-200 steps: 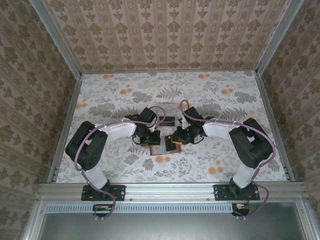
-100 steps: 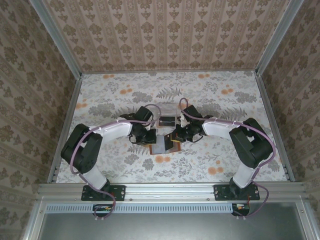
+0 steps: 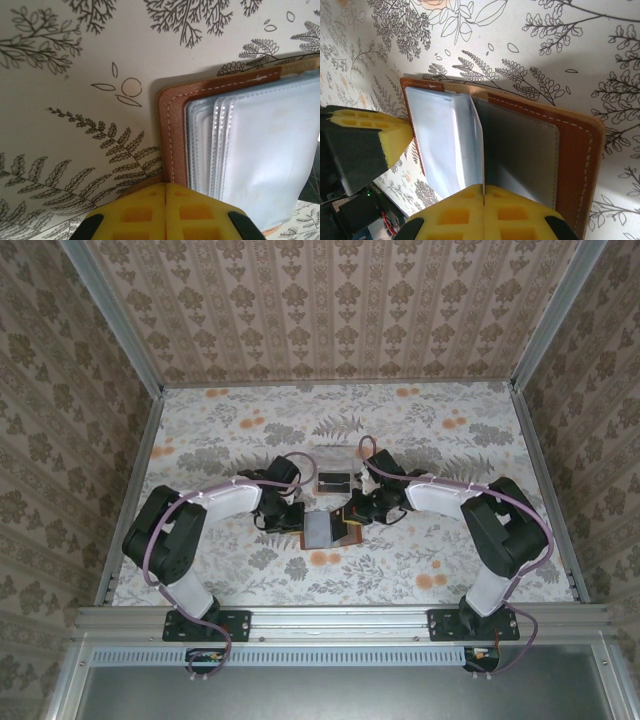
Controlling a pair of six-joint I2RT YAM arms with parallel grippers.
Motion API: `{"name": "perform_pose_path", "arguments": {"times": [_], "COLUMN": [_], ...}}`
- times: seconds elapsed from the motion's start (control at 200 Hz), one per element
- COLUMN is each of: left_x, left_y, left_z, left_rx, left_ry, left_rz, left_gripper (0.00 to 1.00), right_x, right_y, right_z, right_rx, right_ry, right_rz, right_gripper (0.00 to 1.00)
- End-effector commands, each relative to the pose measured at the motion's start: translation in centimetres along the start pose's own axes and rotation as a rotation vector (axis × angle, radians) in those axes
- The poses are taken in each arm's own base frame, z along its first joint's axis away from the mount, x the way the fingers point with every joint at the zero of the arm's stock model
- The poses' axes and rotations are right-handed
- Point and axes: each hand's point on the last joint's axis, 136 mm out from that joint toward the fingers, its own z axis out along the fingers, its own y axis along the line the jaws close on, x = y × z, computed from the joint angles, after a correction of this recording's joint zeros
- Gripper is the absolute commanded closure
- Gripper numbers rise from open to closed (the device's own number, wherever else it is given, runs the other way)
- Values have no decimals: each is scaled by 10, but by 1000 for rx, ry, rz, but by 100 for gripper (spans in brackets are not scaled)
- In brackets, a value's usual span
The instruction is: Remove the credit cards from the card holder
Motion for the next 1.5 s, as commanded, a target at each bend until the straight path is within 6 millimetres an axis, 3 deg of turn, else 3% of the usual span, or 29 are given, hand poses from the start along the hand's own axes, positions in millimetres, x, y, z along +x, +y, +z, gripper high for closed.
{"name": "perform_pose_path", "arguments": {"times": [0.0,0.205,0.38,0.655,0.81,0.97,1.125,1.494], "left_x": [8,6,7,4,2,3,6,16], "left_y": [8,1,-6,-10,-7,-2,2,15], "left_z": [11,13,14,10,-5,-19,-27,-40], "left_rx": [-20,5,31,41,40,54,60,53], "left_ry": [40,38,35,6,-32,-63,-77,-102], "left_rz": [7,13,16,20,12,-6,-18,-46], "left_gripper": [91,92,92,92,91,90,90,90], "right_x": [-3,-14,-26,-61,-78,-90,-97,-113], "right_y": [5,11,27,46,51,55,60,51], "right_z": [-20,-56,-80,-91,-88,-77,-65,-35], "right_rx": [54,168,213,311,359,359,321,309], "right_ry": [-32,-94,-116,-65,-13,63,159,326], "right_rz": [-51,-200,-463,-979,-1251,-1408,-1466,-1504], "right_gripper": [96,100,99,98,100,100,100,100]}}
